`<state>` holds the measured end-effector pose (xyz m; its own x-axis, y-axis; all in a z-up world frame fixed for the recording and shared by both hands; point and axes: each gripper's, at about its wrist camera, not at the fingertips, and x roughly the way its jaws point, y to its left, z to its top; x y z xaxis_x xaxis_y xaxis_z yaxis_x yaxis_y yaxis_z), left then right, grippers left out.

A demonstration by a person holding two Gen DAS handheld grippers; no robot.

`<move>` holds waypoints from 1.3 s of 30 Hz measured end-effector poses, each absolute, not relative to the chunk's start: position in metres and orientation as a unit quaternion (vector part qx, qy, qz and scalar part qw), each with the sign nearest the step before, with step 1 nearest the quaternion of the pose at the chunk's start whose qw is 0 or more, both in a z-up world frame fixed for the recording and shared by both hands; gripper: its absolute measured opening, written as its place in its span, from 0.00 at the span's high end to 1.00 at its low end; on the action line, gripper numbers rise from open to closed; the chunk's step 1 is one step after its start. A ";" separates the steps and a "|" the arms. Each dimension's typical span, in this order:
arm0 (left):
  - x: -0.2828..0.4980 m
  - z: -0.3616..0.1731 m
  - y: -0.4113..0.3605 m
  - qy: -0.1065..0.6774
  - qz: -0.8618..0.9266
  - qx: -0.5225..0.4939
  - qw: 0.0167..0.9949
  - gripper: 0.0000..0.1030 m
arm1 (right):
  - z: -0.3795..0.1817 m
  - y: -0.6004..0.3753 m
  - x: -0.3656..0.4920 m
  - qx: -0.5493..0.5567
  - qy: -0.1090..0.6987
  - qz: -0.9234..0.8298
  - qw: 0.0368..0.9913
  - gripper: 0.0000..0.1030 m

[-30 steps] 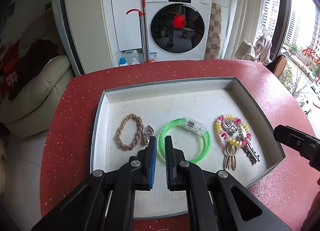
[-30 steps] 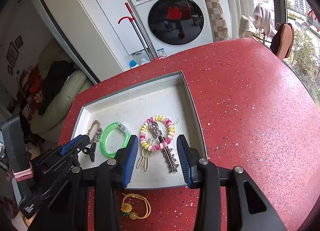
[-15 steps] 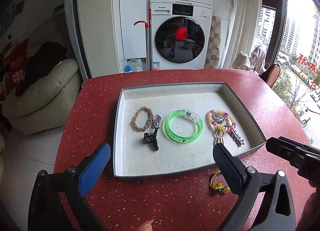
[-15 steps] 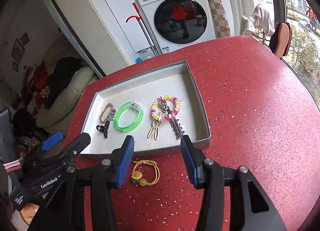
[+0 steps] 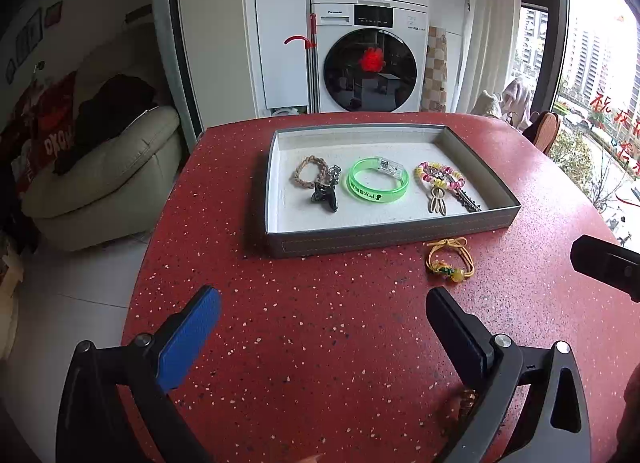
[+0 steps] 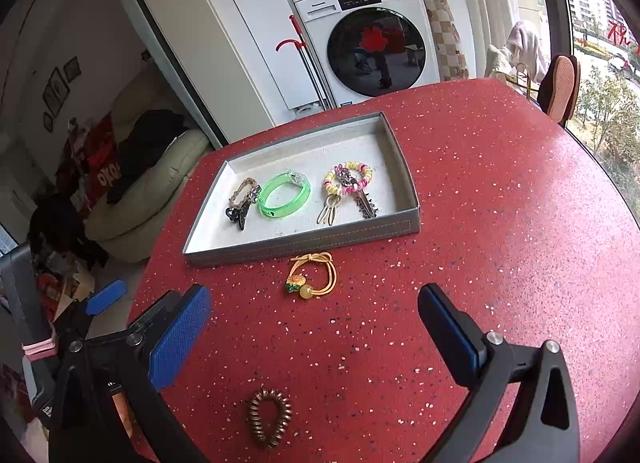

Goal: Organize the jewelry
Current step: 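Open both tools and lift them out of the tray over the table, then grasp the brown coil hair tie with the left tool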

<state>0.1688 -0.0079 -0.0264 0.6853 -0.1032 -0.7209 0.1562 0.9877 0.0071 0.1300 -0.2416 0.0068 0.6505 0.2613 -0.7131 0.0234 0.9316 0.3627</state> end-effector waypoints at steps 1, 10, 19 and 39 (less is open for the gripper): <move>0.162 -0.030 -0.007 0.397 -0.072 0.031 0.914 0.00 | 0.005 -0.243 0.126 0.171 0.416 0.063 0.891 0.00; 0.125 -0.054 -0.010 0.442 -0.108 0.015 0.890 0.00 | -0.022 -0.254 0.088 0.168 0.439 0.028 0.882 0.00; 0.108 -0.066 -0.022 0.459 -0.118 0.021 0.880 0.00 | -0.049 -0.262 0.068 0.182 0.459 0.007 0.869 0.00; 0.114 -0.077 -0.054 0.476 -0.138 0.056 0.867 0.00 | -0.044 -0.259 0.091 0.170 0.467 0.007 0.868 0.00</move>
<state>0.1144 -0.0540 -0.0766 0.5083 -0.1858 -0.8409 0.2931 0.9555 -0.0339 0.0913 -0.2593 -0.0441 0.5643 0.1702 -0.8079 0.1469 0.9422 0.3011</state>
